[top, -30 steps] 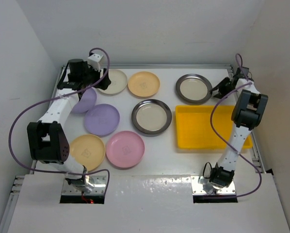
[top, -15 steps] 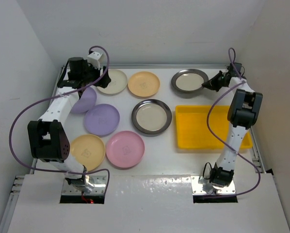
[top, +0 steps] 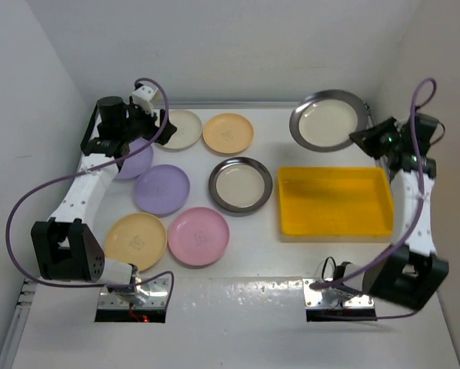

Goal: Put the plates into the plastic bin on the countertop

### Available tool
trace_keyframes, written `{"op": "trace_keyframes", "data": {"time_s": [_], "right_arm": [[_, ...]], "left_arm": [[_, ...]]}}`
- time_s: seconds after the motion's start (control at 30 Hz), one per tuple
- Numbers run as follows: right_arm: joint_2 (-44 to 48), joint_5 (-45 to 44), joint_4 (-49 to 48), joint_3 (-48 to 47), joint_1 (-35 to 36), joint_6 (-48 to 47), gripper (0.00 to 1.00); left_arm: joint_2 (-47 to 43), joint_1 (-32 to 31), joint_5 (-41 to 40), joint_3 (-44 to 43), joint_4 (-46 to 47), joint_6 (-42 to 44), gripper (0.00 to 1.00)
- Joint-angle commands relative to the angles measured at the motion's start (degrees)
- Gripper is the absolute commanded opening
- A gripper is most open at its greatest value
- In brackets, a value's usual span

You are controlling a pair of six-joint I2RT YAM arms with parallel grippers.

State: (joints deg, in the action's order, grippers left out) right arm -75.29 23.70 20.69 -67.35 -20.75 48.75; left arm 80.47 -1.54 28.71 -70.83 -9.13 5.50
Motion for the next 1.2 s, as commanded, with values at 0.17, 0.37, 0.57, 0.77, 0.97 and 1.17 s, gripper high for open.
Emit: {"op": "trace_keyframes", "data": {"time_s": [0.17, 0.37, 0.57, 0.77, 0.97, 1.17], "right_arm": [[19.90, 2.83, 18.41, 17.68, -8.60, -5.24, 0.00], [22.29, 3.72, 15.19, 25.69, -11.50, -6.82, 0.00], [13.60, 0.91, 13.67, 27.54, -12.47, -11.30, 0.00], [7.18, -12.34, 13.30, 23.01, -11.94, -18.60, 0.55], [4.53, -39.95, 19.13, 8.39, 3.66, -20.80, 1.00], [-1.83, -36.11, 8.44, 1.53, 28.43, -24.31, 0.96]], "left_arm": [[-5.32, -1.35, 1.62, 7.80, 8.51, -3.04, 0.76], [-8.04, -1.89, 1.61, 11.33, 8.51, -3.04, 0.76], [-9.89, -2.41, 0.47, 12.38, 8.51, -3.04, 0.76], [-11.03, -2.41, -0.85, 13.70, 9.03, -2.51, 0.81], [-11.03, -2.41, -2.25, 13.70, 7.63, -0.58, 0.83], [-10.42, -1.89, -4.10, 13.18, 6.31, -0.05, 0.84]]}}
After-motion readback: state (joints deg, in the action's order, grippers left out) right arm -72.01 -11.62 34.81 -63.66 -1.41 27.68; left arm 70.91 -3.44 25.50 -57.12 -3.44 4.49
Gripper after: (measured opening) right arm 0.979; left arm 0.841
